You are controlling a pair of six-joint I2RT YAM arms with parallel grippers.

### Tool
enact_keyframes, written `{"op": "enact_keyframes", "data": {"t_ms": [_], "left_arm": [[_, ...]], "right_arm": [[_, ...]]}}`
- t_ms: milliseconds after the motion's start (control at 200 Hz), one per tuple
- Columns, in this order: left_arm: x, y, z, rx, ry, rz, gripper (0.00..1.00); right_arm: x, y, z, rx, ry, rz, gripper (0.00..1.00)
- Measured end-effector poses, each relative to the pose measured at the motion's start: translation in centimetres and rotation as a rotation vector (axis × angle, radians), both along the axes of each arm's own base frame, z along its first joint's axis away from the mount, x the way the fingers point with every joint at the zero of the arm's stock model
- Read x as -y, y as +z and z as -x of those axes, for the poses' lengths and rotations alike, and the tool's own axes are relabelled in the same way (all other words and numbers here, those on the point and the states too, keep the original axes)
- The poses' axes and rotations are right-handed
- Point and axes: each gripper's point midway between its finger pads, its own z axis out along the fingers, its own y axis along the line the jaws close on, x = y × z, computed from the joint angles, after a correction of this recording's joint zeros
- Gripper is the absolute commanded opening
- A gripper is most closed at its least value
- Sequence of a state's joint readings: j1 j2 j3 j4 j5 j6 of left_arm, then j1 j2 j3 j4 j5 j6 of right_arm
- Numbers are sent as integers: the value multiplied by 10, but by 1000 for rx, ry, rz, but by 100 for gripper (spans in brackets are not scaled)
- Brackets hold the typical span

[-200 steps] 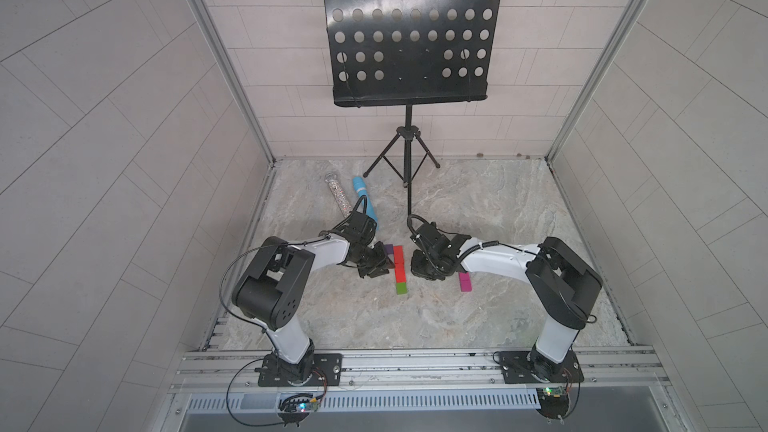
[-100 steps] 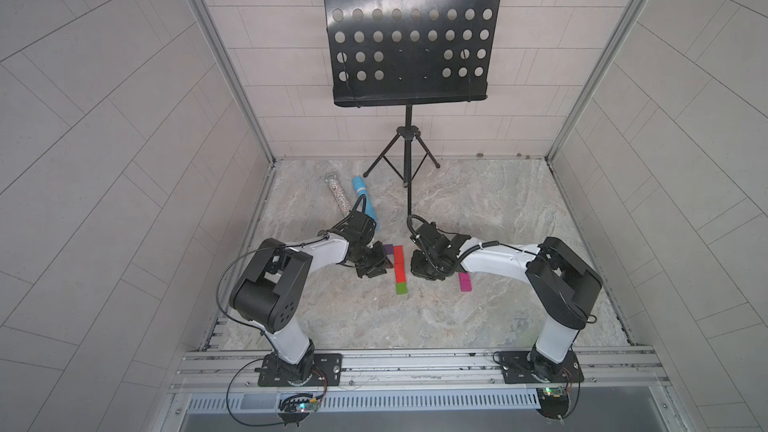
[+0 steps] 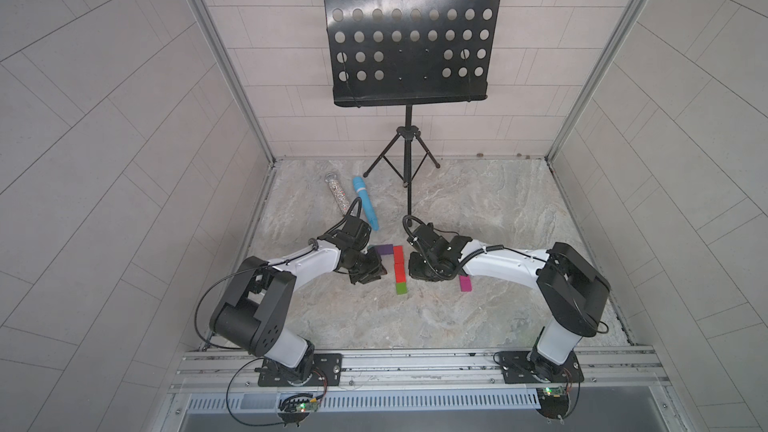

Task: Assemble the number 7 with building blocks
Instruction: Adjust the building block at the center of the board.

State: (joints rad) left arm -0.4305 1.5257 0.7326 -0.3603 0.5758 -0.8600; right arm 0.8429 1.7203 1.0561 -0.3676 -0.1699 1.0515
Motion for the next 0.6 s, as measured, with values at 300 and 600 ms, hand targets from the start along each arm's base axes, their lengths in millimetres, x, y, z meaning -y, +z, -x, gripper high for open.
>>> {"op": "enact_keyframes", "data": {"t_ms": [300, 600], "left_arm": [[10, -9, 12, -23, -39, -1, 28], [15, -12, 12, -30, -47, 10, 28]], "right_arm": [[-2, -9, 10, -28, 23, 31, 24], [-5, -21, 15, -62, 40, 71, 23]]}}
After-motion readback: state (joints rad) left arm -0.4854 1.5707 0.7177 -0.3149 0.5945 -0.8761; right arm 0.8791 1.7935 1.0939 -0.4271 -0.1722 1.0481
